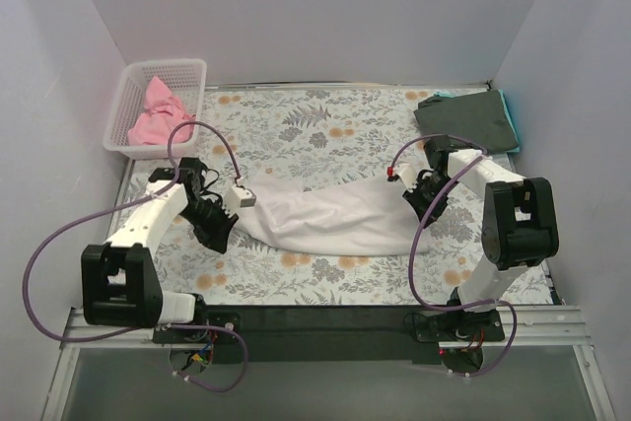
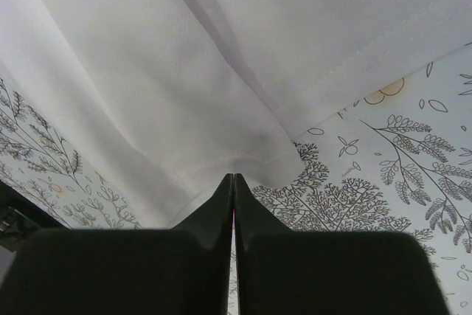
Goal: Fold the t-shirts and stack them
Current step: Flatten the tshirt out
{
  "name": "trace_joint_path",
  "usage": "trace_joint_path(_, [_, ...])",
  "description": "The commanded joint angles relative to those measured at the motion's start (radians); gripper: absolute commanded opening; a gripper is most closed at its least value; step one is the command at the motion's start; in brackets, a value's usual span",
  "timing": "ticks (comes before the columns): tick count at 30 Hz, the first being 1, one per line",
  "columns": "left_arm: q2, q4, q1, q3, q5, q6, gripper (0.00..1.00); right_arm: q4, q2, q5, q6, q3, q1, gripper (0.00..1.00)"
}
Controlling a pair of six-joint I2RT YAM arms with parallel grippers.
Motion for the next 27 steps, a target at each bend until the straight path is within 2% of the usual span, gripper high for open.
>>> trace_joint_path(1, [-0.152, -0.109, 0.012, -0.016, -0.016, 0.134, 0.02, -0.006, -0.041, 0.007, -0.021, -0.002, -0.003, 0.01])
trace_joint_path(4, [-0.216, -0.023, 0.016, 0.01, 0.016, 0.053, 0.08, -0.005, -0.062, -0.002, -0.026, -0.008, -0.005, 0.01])
trace_joint_path(5, [-0.2, 0.013, 0.016, 0.03, 0.031, -0.026, 0.19, -0.008, -0.063, -0.003, -0.022, 0.0, -0.003, 0.01])
trace_joint_path(7, [-0.081, 0.148, 0.016, 0.132, 0.056, -0.152, 0.34, -0.013, -0.063, -0.014, -0.009, 0.01, -0.005, 0.01])
trace_joint_path(8, [-0.029, 0.179, 0.016, 0.186, 0.067, -0.252, 0.54, -0.016, -0.066, -0.02, -0.007, 0.021, -0.005, 0.01])
trace_joint_path(9, [0.041, 0.218, 0.016, 0.235, 0.085, -0.286, 0.69, -0.016, -0.067, -0.025, -0.006, 0.027, -0.005, 0.01])
trace_joint_path(10, [0.153, 0.235, 0.016, 0.34, 0.099, -0.318, 0.82, -0.017, -0.067, -0.034, -0.003, 0.033, -0.005, 0.01])
trace_joint_path(11, [0.215, 0.257, 0.016, 0.385, 0.102, -0.401, 0.89, -0.019, -0.064, -0.034, -0.001, 0.044, -0.005, 0.01])
trace_joint_path(13, [0.339, 0.332, 0.016, 0.497, 0.09, -0.464, 0.89, -0.02, -0.056, -0.034, 0.005, 0.053, -0.005, 0.01])
trace_joint_path(15, [0.398, 0.412, 0.012, 0.556, 0.09, -0.516, 0.88, -0.019, -0.056, -0.034, 0.008, 0.055, -0.005, 0.01])
trace_joint_path(20, [0.597, 0.444, -0.053, 0.703, -0.017, -0.57, 0.79, -0.017, -0.063, -0.049, 0.03, 0.064, -0.003, 0.01])
trace_joint_path(27, [0.63, 0.489, -0.097, 0.621, -0.116, -0.572, 0.7, -0.013, -0.076, -0.048, 0.042, 0.067, -0.005, 0.01])
